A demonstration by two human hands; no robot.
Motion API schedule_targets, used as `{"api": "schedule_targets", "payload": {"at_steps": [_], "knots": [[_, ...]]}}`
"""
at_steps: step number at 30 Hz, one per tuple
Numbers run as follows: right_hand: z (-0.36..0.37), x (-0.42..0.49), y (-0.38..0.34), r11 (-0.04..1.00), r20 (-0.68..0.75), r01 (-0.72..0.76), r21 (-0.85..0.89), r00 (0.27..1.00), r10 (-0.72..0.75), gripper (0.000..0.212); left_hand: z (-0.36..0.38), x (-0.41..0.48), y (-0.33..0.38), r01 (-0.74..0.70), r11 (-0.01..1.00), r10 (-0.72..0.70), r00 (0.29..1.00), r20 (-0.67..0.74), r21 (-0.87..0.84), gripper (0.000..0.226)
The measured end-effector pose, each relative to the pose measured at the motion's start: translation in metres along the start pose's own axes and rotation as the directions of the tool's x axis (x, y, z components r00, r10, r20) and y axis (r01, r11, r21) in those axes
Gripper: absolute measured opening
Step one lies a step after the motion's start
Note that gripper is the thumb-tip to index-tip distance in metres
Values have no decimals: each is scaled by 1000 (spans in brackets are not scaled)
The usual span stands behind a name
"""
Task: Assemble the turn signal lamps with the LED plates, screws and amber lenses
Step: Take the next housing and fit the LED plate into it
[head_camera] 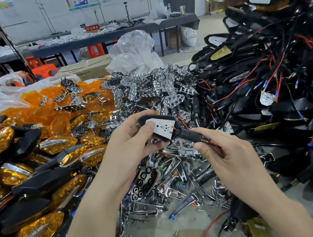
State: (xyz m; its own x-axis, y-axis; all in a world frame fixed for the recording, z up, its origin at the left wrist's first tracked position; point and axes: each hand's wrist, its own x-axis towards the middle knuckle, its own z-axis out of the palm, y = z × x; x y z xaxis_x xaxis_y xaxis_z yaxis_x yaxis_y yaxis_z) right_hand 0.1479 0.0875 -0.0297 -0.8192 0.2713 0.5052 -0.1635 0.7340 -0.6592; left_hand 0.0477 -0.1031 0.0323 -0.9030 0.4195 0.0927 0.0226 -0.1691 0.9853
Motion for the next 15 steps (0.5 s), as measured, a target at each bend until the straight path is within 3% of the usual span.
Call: {"api": "schedule_targets", "payload": {"at_steps": [15], "knots": [[3,-1,-2,999,-10,-10,30,1000,11,38,-2,-1,-2,-38,997,37,999,14,70,23]]}}
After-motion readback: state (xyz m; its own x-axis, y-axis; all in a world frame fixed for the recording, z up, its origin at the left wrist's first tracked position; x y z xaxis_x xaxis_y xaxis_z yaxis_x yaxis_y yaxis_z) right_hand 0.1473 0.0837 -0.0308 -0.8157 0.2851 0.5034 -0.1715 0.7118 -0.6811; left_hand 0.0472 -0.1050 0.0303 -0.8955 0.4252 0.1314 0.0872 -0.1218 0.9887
